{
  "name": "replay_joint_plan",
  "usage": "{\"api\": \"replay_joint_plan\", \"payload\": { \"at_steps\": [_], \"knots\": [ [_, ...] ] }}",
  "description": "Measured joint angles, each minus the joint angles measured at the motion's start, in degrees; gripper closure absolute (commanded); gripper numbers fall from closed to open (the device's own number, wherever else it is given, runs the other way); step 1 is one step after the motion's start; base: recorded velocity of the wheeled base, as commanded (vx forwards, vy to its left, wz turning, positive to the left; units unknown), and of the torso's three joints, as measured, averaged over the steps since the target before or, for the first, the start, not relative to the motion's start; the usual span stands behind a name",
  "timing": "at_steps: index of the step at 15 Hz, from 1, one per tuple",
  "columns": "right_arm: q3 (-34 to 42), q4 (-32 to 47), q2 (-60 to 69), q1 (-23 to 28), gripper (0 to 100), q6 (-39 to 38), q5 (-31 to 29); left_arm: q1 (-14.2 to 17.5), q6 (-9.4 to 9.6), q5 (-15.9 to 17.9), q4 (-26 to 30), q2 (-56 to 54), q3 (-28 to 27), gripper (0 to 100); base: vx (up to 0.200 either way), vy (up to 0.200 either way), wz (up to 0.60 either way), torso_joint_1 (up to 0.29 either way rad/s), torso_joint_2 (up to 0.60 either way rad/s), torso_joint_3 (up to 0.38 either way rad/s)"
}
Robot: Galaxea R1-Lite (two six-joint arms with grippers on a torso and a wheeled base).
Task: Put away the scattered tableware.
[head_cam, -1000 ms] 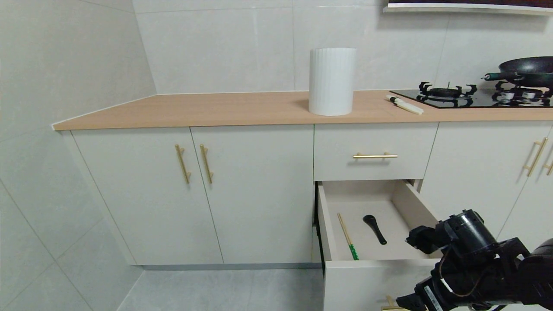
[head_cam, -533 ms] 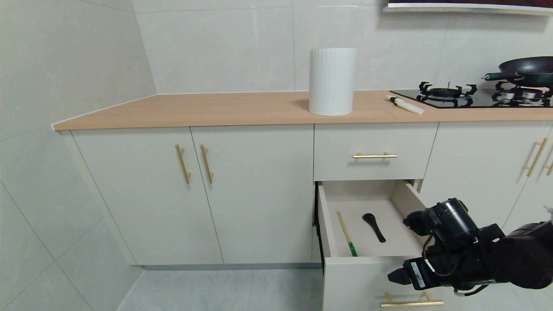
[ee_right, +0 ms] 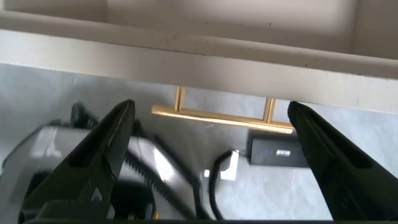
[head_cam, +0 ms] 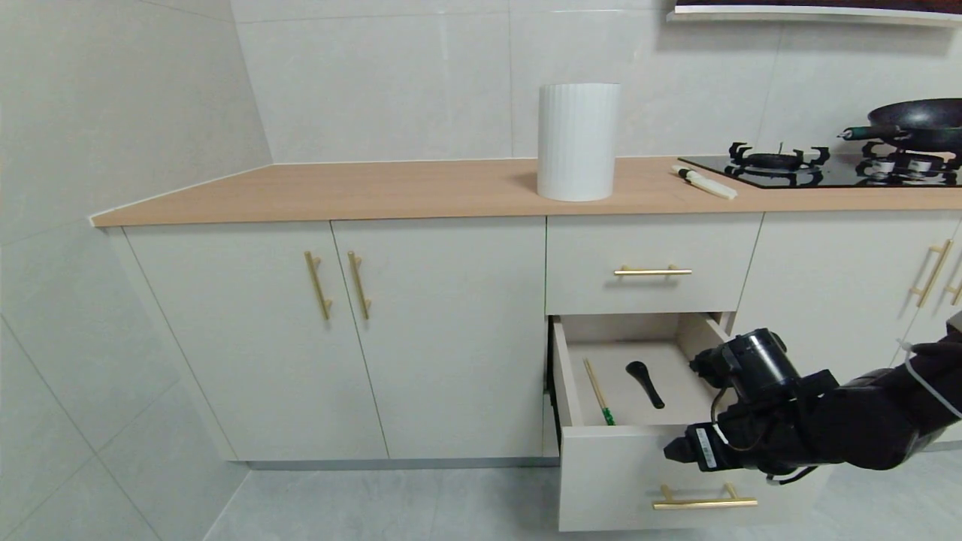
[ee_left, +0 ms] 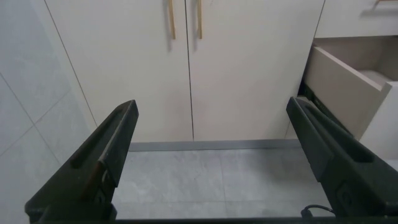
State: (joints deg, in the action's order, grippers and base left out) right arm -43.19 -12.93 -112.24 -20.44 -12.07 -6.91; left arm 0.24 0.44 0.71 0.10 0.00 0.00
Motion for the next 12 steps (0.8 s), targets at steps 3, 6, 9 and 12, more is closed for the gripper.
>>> {"api": "replay_joint_plan", "payload": {
  "at_steps": [3, 6, 9, 12],
  "knots": [
    [-4.63, -0.85, -3.36, 0.07, 0, -0.65, -1.24, 0.00, 0.00, 0.00, -0.02, 0.00, 0.00, 0, 0.000, 0.000, 0.00, 0.000, 0.00, 0.000],
    [-9.84, -0.78, -6.45, 0.90, 0, -0.77, -1.45, 0.02, 0.00, 0.00, -0.02, 0.00, 0.00, 0, 0.000, 0.000, 0.00, 0.000, 0.00, 0.000],
    [-15.70, -0.83, -9.92, 1.84, 0, -0.41, -1.54, 0.02, 0.00, -0.02, 0.00, 0.00, 0.00, 0, 0.000, 0.000, 0.00, 0.000, 0.00, 0.000],
    [-22.54, -0.72, -14.19, 2.58, 0, 0.11, -1.93, 0.05, 0.00, -0.02, -0.02, 0.00, 0.00, 0, 0.000, 0.000, 0.00, 0.000, 0.00, 0.000]
  ]
}}
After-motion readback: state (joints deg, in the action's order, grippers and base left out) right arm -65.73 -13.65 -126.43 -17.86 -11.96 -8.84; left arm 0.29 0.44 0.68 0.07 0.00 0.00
